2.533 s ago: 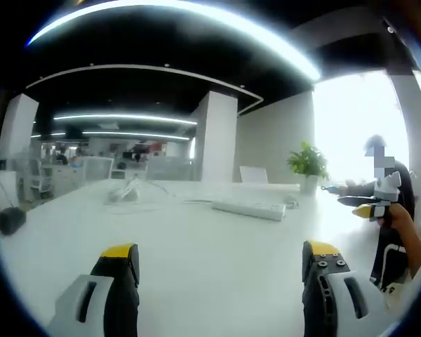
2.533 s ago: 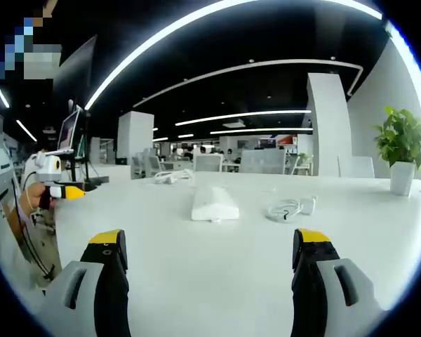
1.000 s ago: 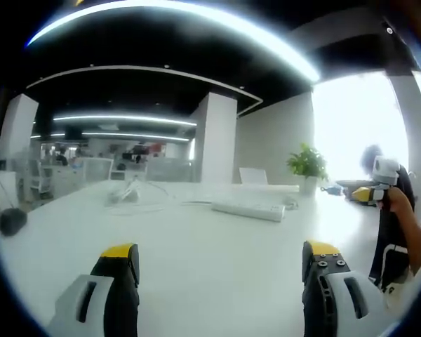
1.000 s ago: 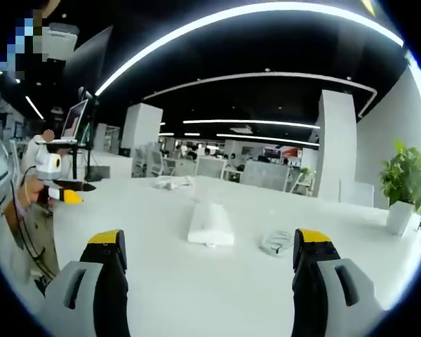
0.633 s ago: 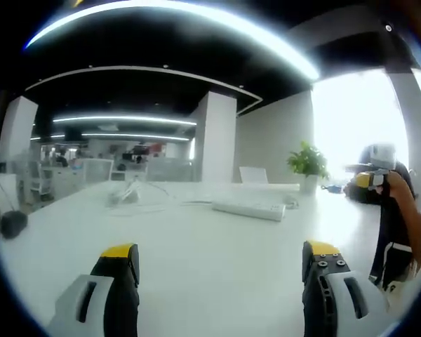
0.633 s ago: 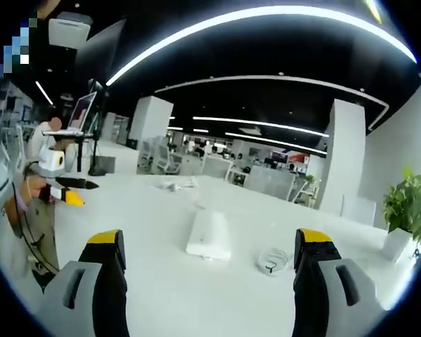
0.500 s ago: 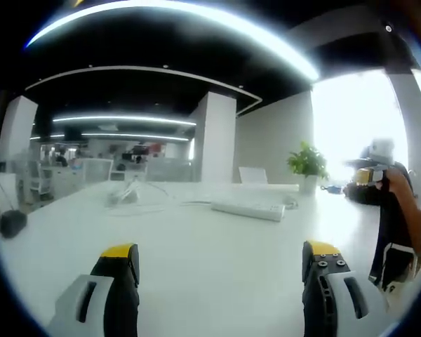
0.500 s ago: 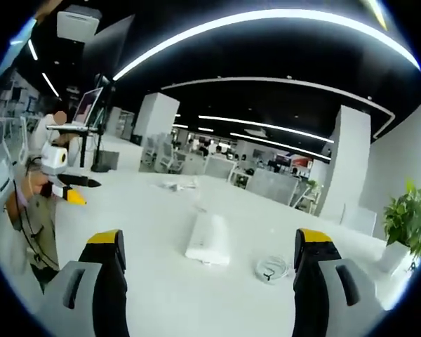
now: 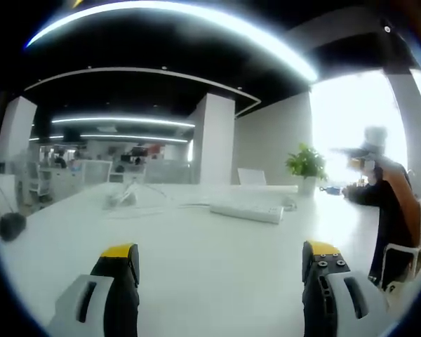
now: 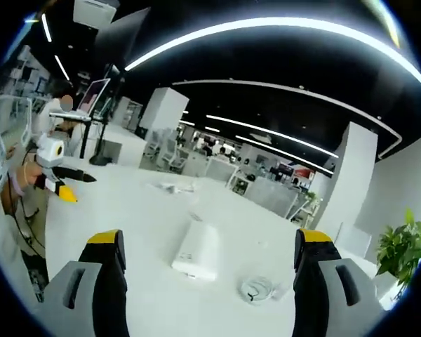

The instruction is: Straighten the power strip on the desk, plug the charger into it

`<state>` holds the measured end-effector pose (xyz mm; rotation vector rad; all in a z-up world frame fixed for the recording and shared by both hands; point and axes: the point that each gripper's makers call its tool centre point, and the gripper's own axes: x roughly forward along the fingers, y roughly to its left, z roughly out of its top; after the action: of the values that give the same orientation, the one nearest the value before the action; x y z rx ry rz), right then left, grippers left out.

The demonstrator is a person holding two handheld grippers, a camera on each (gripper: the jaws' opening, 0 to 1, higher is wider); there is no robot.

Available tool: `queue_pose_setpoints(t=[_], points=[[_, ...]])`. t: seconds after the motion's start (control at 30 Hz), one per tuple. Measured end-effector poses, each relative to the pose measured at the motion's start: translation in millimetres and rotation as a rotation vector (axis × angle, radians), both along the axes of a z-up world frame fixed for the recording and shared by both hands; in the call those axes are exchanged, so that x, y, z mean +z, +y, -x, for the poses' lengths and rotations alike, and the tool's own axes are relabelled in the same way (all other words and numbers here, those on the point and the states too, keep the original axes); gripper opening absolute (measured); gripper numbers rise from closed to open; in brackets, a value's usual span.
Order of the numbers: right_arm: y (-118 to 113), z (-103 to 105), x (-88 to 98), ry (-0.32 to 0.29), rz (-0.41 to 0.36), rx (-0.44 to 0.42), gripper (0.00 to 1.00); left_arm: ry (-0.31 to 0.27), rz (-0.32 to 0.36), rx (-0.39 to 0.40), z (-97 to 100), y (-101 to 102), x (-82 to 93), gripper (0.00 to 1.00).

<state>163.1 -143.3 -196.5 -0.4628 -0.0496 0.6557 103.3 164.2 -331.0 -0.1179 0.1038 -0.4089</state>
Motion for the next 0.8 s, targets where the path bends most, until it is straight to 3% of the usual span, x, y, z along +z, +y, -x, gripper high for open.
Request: queue_pose_setpoints(t=[0.43,0.8], points=[[13.7,-22.0,-7.1,0.125,0.079,0.032,1.0,-0.004,0.004,-0.012,-1.5,-4.7,1.1,0.99],[30.7,-34.8,-20.7,0.286,0.03,0.063,1.0,-0.003,0.006,-0.02,-1.1,-7.3,1.0,0.99]])
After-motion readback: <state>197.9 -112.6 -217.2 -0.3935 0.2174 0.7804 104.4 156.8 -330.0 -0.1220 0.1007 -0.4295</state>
